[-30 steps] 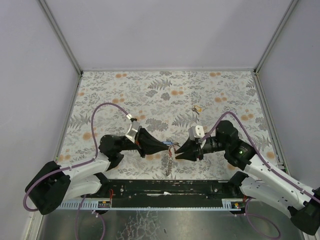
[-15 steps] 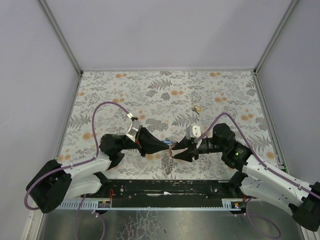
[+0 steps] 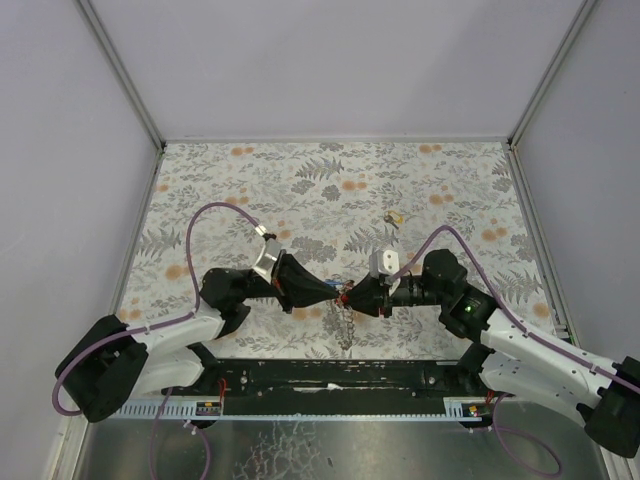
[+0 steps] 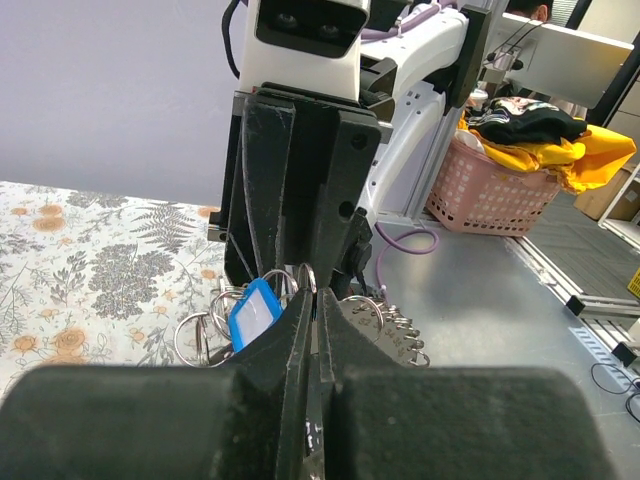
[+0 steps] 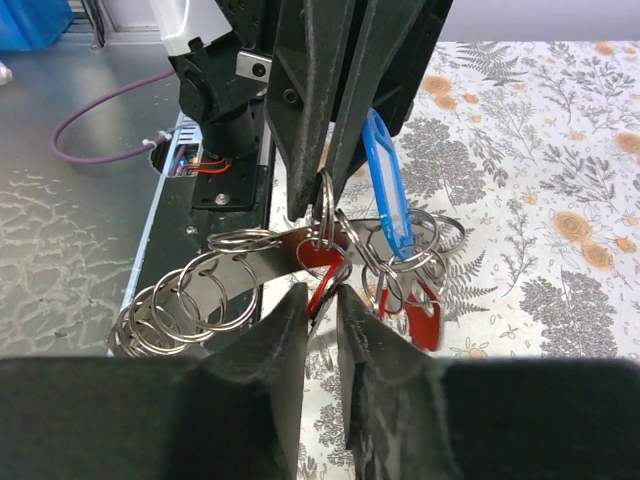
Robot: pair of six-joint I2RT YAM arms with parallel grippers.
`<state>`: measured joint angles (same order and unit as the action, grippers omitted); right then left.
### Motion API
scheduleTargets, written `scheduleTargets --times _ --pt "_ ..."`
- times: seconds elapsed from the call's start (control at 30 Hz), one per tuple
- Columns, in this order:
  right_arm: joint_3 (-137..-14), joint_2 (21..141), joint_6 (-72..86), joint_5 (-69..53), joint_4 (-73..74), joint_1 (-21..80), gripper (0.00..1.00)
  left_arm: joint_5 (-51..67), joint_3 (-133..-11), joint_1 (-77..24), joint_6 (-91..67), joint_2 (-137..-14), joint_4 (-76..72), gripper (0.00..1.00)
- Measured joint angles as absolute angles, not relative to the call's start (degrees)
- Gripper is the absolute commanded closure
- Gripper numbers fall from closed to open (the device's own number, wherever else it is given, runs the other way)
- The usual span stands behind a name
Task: Remove the keys from the keyring
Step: Remove the key from the keyring.
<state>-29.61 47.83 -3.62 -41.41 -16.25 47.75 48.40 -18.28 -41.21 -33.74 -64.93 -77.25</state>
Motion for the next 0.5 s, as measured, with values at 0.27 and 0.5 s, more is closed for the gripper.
scheduleTargets --times 0.27,0.5 --pt "-29.61 45.91 -4.93 -40.91 -15.05 47.97 1.00 47.88 -18.28 -41.21 -32.34 -63.40 -76.03 1.00" --pt "-30.04 43.57 -8.64 -39.77 -11.46 48.01 1.00 47.40 -18.28 -41.21 -27.73 -59.46 -68.53 1.00"
